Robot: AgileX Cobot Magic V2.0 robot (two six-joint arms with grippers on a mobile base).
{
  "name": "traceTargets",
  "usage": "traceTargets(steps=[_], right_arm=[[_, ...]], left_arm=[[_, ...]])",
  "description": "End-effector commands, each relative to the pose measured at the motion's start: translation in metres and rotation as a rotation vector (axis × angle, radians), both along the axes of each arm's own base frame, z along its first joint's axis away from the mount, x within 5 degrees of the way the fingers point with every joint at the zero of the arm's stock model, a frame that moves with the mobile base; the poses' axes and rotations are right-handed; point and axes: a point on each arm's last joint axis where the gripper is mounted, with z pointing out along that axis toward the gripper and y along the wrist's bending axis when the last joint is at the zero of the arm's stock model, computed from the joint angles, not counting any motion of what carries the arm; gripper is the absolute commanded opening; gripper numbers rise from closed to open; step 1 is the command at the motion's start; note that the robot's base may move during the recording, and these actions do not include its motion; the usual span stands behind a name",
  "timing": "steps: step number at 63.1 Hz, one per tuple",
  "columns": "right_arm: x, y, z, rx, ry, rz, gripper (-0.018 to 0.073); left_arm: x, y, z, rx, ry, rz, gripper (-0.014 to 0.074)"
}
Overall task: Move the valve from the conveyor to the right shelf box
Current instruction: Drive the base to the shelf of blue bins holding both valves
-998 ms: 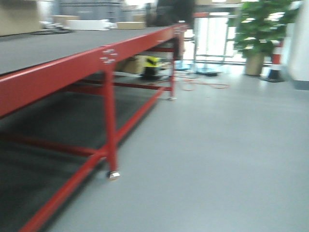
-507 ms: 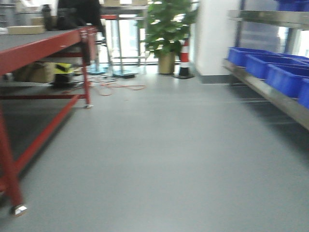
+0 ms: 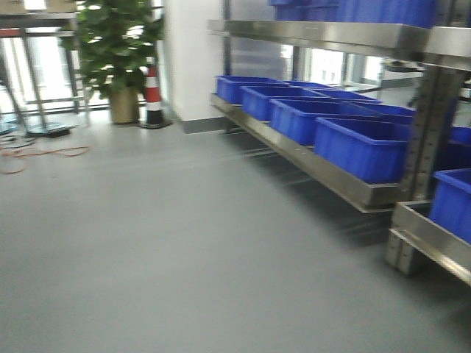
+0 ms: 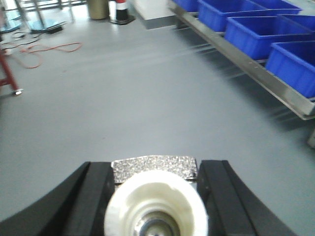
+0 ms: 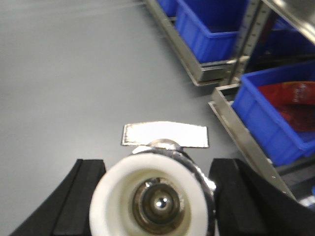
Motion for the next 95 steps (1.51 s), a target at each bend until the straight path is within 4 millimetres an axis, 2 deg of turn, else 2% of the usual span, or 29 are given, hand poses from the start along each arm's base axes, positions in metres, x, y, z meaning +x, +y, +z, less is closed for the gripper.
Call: traceTargets(steps=[1, 95], right_arm=[[-0.0012, -0.0015, 0.0117, -0.01, -0.094, -0.007, -0.0167], [-0.0012, -0.0014, 0.0117, -0.009, -0.094, -0.007, -0.0167]], left_arm=[[-0.003, 0.0, 0.0112, -0.011, -0.083, 0.002, -0.0111], [-0.003, 0.0, 0.0112, -0.011, -0.083, 0.002, -0.0111]])
